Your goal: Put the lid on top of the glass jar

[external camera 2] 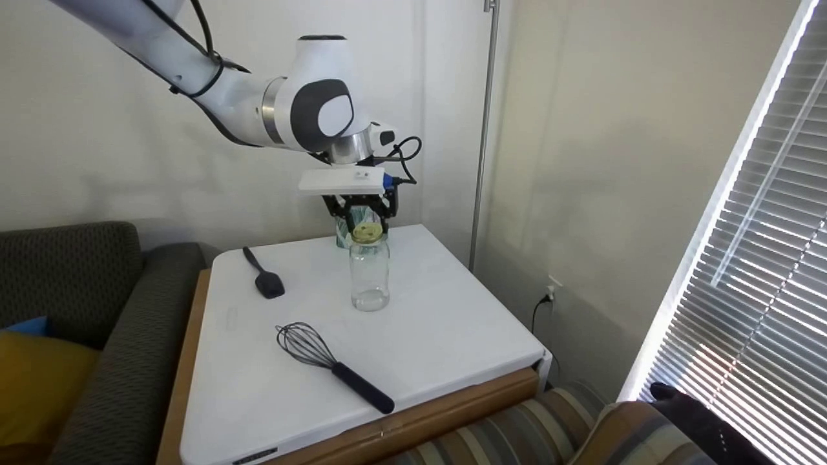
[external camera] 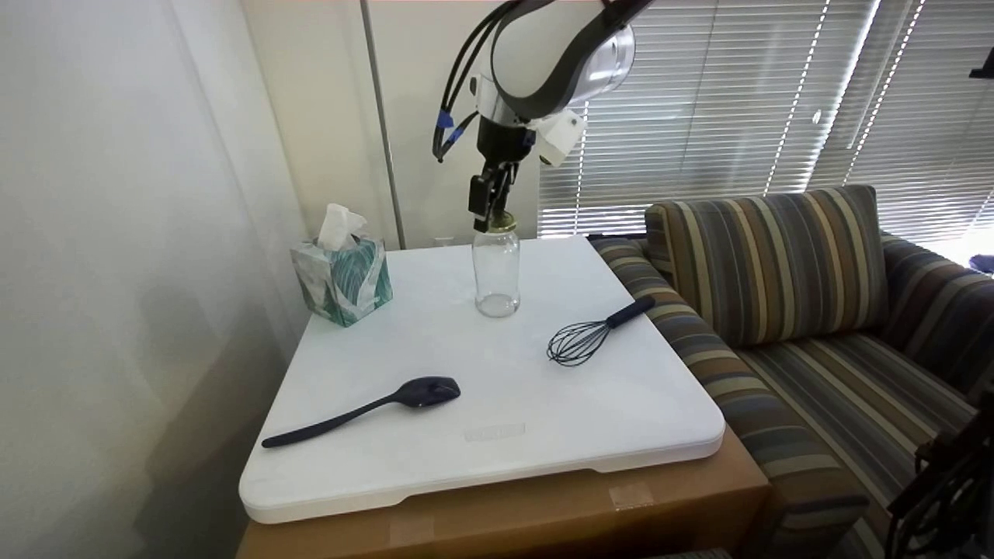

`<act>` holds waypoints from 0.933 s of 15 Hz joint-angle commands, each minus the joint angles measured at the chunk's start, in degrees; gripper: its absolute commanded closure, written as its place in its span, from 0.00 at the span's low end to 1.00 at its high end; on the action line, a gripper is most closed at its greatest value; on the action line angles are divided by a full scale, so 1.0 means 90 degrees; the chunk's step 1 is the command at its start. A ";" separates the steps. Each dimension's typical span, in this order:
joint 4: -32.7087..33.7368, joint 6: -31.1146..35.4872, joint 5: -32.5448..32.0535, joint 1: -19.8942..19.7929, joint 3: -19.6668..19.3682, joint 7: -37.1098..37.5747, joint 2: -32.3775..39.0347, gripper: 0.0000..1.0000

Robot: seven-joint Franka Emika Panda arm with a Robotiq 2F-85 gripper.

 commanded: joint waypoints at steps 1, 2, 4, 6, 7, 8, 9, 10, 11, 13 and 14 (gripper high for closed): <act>0.0355 -0.0459 0.0155 -0.0139 0.0184 -0.0271 0.0268 0.54; 0.0373 -0.0541 0.0194 -0.0173 0.0245 -0.0346 0.0300 0.54; 0.0429 -0.0784 0.0238 -0.0201 0.0321 -0.0467 0.0324 0.54; 0.0472 -0.1135 0.0314 -0.0219 0.0422 -0.0637 0.0330 0.54; 0.0498 -0.1342 0.0355 -0.0225 0.0467 -0.0727 0.0328 0.54; 0.0565 -0.1580 0.0352 -0.0191 0.0452 -0.0756 0.0338 0.54; 0.0641 -0.1815 0.0346 -0.0160 0.0438 -0.0783 0.0351 0.54; 0.0717 -0.2020 0.0330 -0.0133 0.0418 -0.0789 0.0371 0.54; 0.0782 -0.2210 0.0290 -0.0090 0.0377 -0.0759 0.0378 0.54; 0.0885 -0.2505 0.0216 -0.0017 0.0292 -0.0680 0.0401 0.54; 0.0933 -0.2609 0.0177 0.0017 0.0249 -0.0640 0.0414 0.54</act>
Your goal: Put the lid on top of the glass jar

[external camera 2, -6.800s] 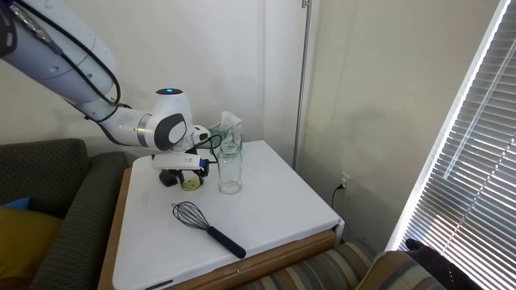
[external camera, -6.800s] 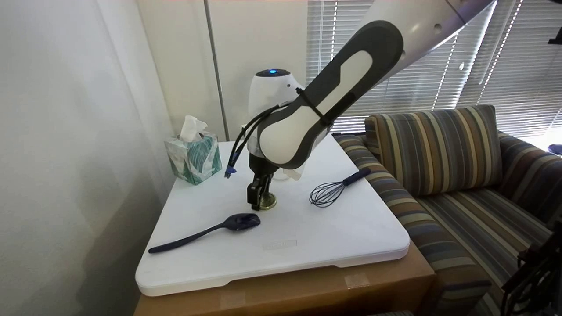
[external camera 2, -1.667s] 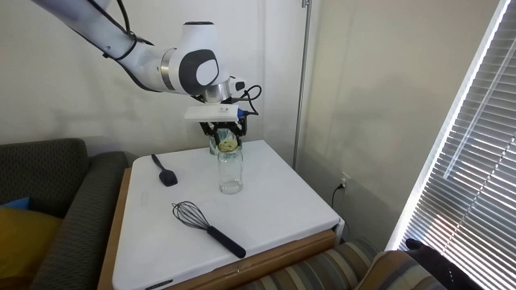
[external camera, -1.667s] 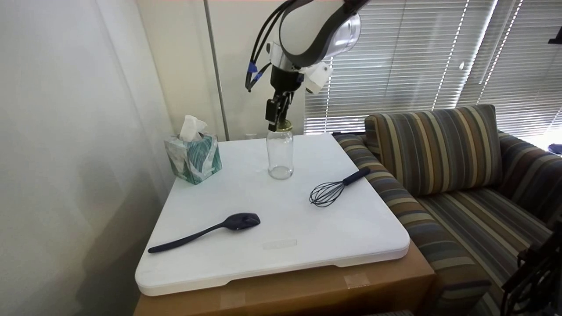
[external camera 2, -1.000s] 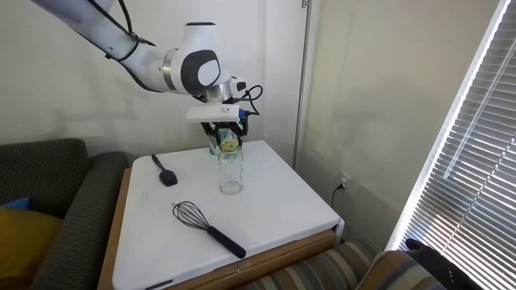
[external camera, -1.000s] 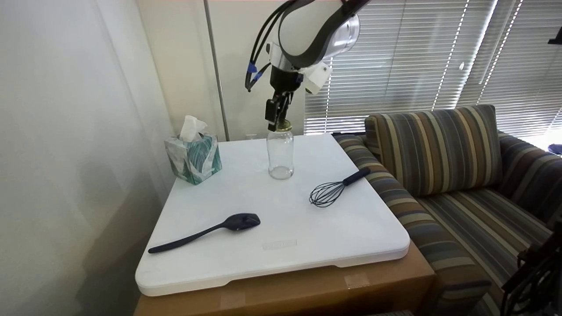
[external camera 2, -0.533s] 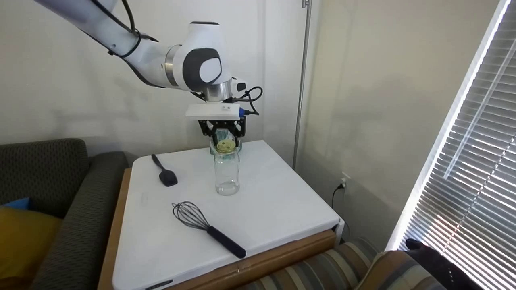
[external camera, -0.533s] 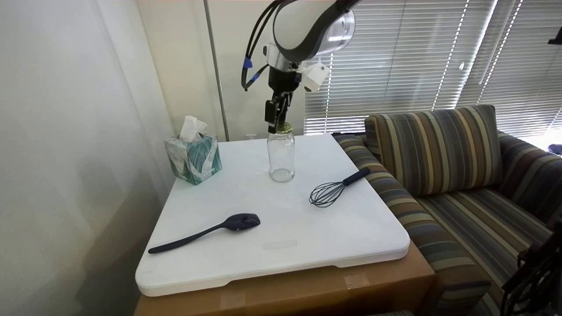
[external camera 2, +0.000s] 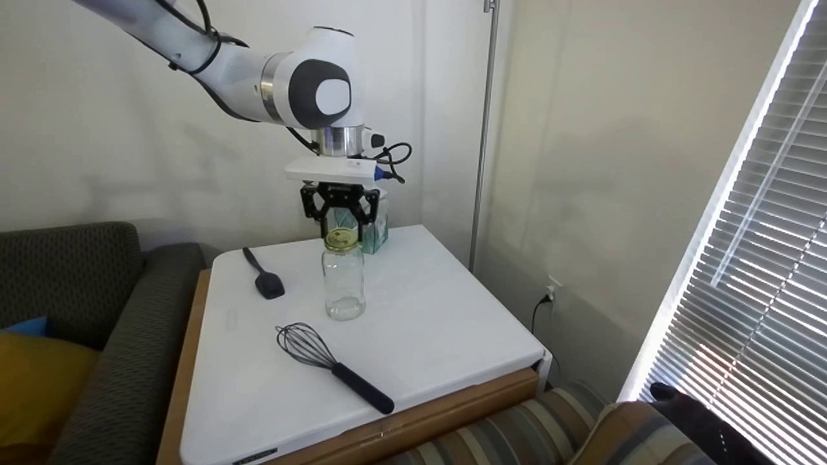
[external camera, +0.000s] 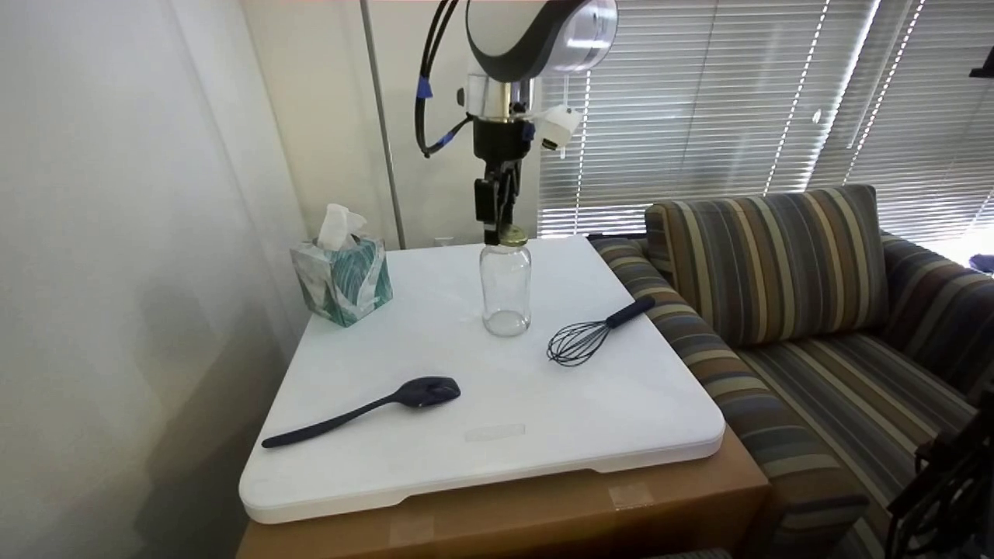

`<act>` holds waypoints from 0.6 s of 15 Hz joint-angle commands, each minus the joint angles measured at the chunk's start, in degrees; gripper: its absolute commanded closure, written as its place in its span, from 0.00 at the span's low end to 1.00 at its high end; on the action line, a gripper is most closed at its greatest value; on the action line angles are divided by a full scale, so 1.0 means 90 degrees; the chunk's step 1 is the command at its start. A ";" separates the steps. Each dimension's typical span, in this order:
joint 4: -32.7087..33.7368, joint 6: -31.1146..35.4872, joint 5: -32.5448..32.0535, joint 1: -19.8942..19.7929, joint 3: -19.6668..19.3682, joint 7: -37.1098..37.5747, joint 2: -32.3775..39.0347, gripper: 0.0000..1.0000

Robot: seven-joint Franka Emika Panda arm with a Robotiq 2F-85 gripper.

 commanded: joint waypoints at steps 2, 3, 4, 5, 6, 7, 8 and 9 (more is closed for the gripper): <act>0.0344 -0.0570 -0.0108 0.0154 -0.0198 0.0002 0.0318 0.54; 0.0398 -0.0635 -0.0199 0.0232 -0.0266 0.0068 0.0340 0.54; 0.0434 -0.0685 -0.0316 0.0328 -0.0354 0.0158 0.0352 0.54; 0.0461 -0.0745 -0.0445 0.0436 -0.0433 0.0233 0.0363 0.54; 0.0490 -0.0822 -0.0566 0.0527 -0.0493 0.0287 0.0369 0.54; 0.0547 -0.0889 -0.0700 0.0628 -0.0550 0.0345 0.0393 0.54; 0.0607 -0.0967 -0.0807 0.0707 -0.0584 0.0365 0.0422 0.54; 0.0675 -0.1069 -0.0925 0.0791 -0.0617 0.0380 0.0456 0.54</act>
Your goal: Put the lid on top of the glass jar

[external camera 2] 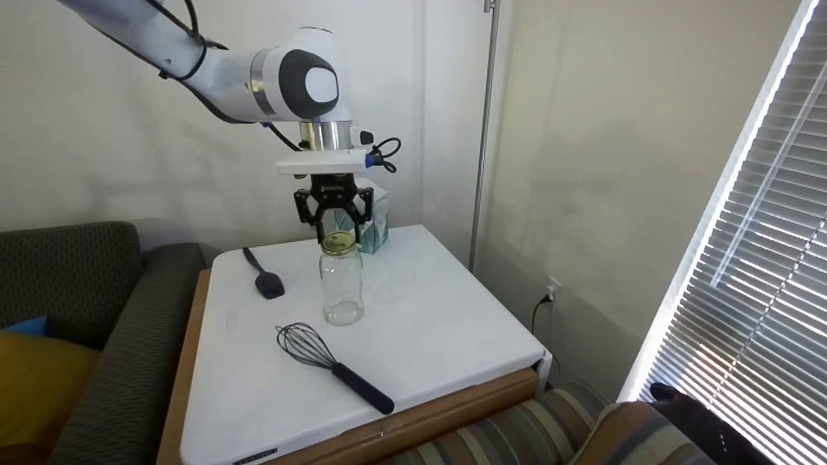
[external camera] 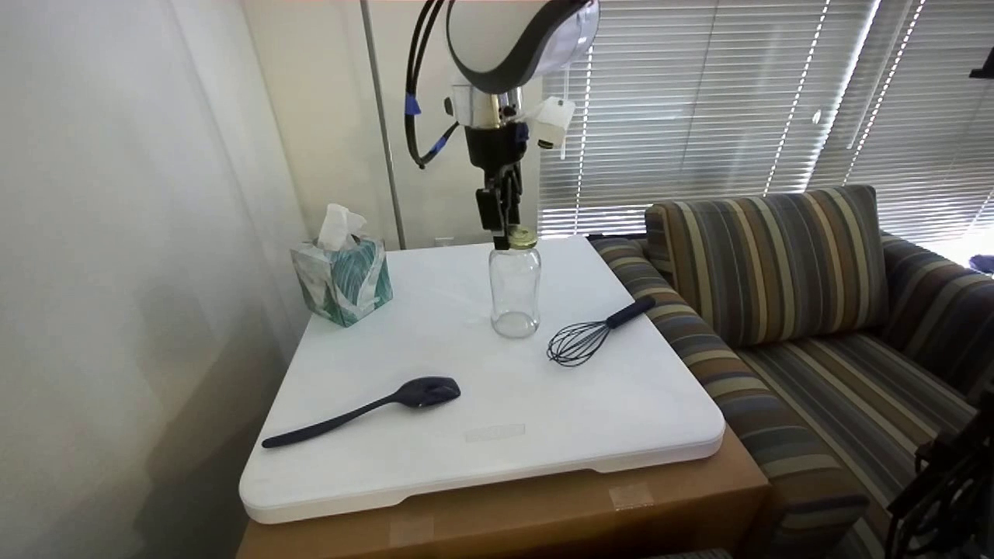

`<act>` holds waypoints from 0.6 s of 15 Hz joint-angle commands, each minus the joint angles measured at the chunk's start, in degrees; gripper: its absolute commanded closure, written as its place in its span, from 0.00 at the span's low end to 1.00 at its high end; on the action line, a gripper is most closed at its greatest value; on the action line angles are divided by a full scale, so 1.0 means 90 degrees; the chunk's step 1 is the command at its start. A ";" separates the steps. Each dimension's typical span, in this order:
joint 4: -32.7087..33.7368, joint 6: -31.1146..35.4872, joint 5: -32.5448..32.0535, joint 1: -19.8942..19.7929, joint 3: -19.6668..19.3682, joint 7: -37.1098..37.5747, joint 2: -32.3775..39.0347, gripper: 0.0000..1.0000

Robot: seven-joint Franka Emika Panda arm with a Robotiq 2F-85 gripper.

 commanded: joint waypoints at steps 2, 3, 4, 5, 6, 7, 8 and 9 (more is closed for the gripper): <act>0.0502 -0.0581 -0.0468 0.0363 -0.0221 0.0024 0.0452 0.54; 0.0599 -0.0707 -0.0519 0.0394 -0.0212 -0.0034 0.0509 0.54; 0.0686 -0.0787 -0.0502 0.0382 -0.0167 -0.0100 0.0575 0.54; 0.0745 -0.0857 -0.0493 0.0379 -0.0144 -0.0132 0.0616 0.54; 0.0812 -0.0915 -0.0435 0.0357 -0.0102 -0.0180 0.0659 0.54; 0.0874 -0.0984 -0.0405 0.0343 -0.0080 -0.0227 0.0693 0.43; 0.0892 -0.0987 -0.0385 0.0331 -0.0070 -0.0238 0.0709 0.07; 0.0922 -0.0980 -0.0359 0.0319 -0.0057 -0.0248 0.0729 0.06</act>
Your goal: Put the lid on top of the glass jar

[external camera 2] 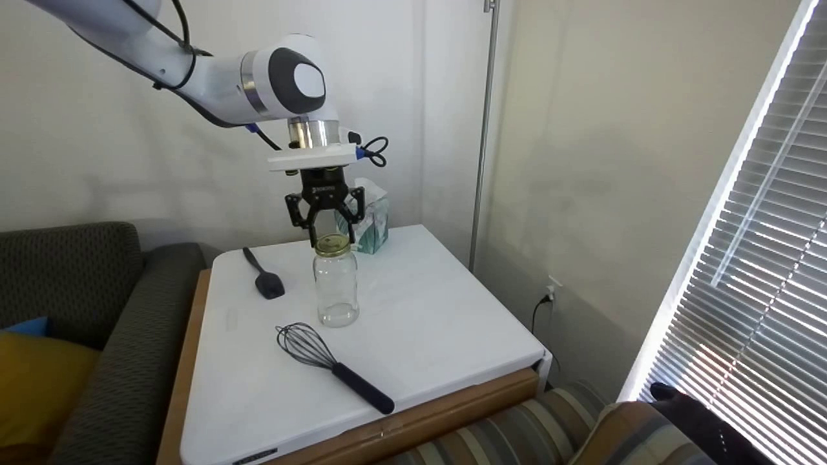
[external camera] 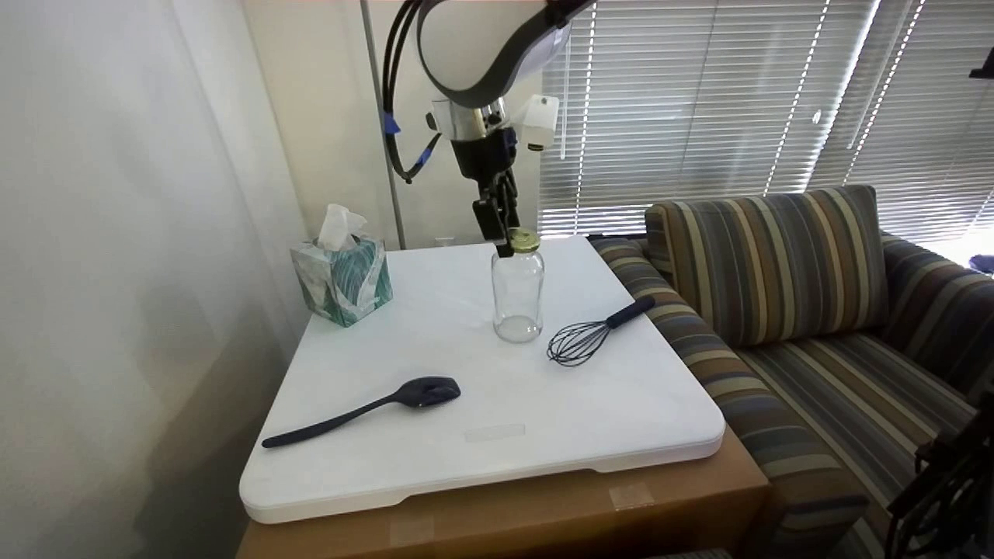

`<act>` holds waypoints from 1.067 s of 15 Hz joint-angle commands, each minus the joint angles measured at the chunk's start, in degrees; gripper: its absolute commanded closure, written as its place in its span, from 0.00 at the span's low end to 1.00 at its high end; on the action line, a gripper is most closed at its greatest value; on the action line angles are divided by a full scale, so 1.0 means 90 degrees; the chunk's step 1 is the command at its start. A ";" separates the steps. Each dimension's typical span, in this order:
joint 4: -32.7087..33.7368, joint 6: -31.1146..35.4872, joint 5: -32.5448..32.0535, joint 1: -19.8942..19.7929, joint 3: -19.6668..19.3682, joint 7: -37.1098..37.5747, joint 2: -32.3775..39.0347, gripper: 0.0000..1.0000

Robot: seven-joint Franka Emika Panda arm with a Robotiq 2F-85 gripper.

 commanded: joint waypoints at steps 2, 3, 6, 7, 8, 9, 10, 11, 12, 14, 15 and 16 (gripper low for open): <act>0.0257 -0.0107 0.0192 -0.0114 0.0123 -0.0198 0.0415 0.00; 0.0271 -0.0110 0.0208 -0.0124 0.0127 -0.0201 0.0452 0.00; 0.0281 -0.0067 0.0205 -0.0147 0.0104 -0.0168 0.0429 0.00; 0.0297 -0.0059 0.0210 -0.0154 0.0101 -0.0155 0.0420 0.00; 0.0306 -0.0046 0.0208 -0.0161 0.0092 -0.0141 0.0404 0.00; 0.0316 -0.0037 0.0212 -0.0172 0.0092 -0.0142 0.0388 0.00; 0.0335 -0.0020 0.0219 -0.0178 0.0090 -0.0128 0.0375 0.00; 0.0346 -0.0018 0.0234 -0.0188 0.0097 -0.0129 0.0358 0.00; 0.0341 0.0008 0.0248 -0.0193 0.0099 -0.0110 0.0317 0.00; 0.0323 0.0057 0.0336 -0.0236 0.0150 -0.0123 0.0215 0.00; 0.0314 0.0068 0.0436 -0.0276 0.0206 -0.0154 0.0152 0.00; 0.0308 0.0089 0.0553 -0.0311 0.0257 -0.0180 0.0098 0.00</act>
